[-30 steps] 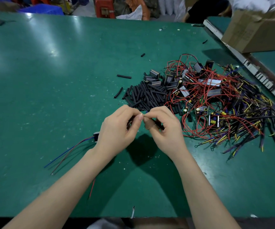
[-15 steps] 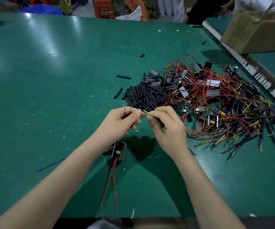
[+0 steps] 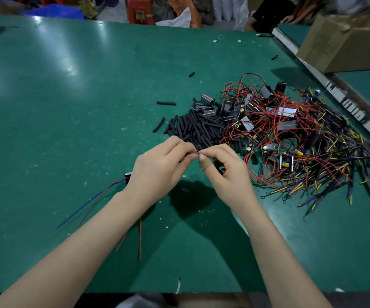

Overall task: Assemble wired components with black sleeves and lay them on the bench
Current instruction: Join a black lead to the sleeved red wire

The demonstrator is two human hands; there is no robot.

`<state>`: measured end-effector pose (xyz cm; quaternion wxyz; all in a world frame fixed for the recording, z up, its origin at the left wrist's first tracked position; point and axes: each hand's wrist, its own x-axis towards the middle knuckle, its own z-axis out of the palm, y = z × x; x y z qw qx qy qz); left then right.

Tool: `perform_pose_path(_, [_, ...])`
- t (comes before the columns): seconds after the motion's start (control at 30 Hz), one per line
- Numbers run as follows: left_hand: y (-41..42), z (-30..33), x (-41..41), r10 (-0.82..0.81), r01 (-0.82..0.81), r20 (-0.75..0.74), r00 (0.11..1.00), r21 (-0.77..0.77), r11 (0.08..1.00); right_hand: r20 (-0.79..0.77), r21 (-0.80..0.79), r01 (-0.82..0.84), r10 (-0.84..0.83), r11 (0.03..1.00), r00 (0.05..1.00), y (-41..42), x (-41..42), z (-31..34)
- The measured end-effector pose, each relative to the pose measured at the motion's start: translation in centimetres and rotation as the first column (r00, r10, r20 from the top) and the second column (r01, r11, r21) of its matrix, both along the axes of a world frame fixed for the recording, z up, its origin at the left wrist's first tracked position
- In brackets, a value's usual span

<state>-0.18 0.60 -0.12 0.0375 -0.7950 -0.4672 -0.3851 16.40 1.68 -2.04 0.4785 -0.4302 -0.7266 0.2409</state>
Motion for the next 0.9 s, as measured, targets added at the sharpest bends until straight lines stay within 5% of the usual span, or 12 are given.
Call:
perform_pose_path(0.13, [0.1,-0.1,0.3,0.025,-0.022,0.052,0.998,-0.044,0.999,0.033,0.071,0.008,-0.011,0.997,0.999,0.0,-0.2,0.0])
perform_pose_path(0.27, [0.3,0.2,1.0,0.108,0.033,0.361,0.926,-0.361,0.932,0.147,0.264,0.068,-0.109,0.962,0.983,0.0,0.0,-0.2])
perform_pose_path(0.47, [0.8,1.6,0.8,0.323,0.368,0.635,0.702,-0.711,0.598,0.3,0.54,0.023,-0.218,0.842,0.928,0.7,0.6,0.2])
perform_pose_path(0.57, [1.4,2.1,0.3,0.419,0.532,0.655,0.629,-0.756,0.381,0.311,0.556,-0.003,-0.205,0.831,0.928,1.0,1.0,0.1])
perform_pose_path(0.63, [1.6,2.2,0.0,0.426,0.594,0.67,0.608,-0.74,0.316,0.27,0.507,0.011,-0.171,0.862,0.947,1.0,0.9,0.0])
perform_pose_path(0.8, [1.4,1.8,-0.5,0.359,0.581,0.686,0.633,-0.727,0.367,0.116,0.298,0.02,-0.057,0.954,0.992,0.8,0.4,-0.3])
perform_pose_path(0.9, [1.4,1.6,-0.7,0.321,0.464,0.651,0.688,-0.735,0.495,0.09,0.233,0.04,-0.063,0.972,0.994,0.7,0.4,-0.2])
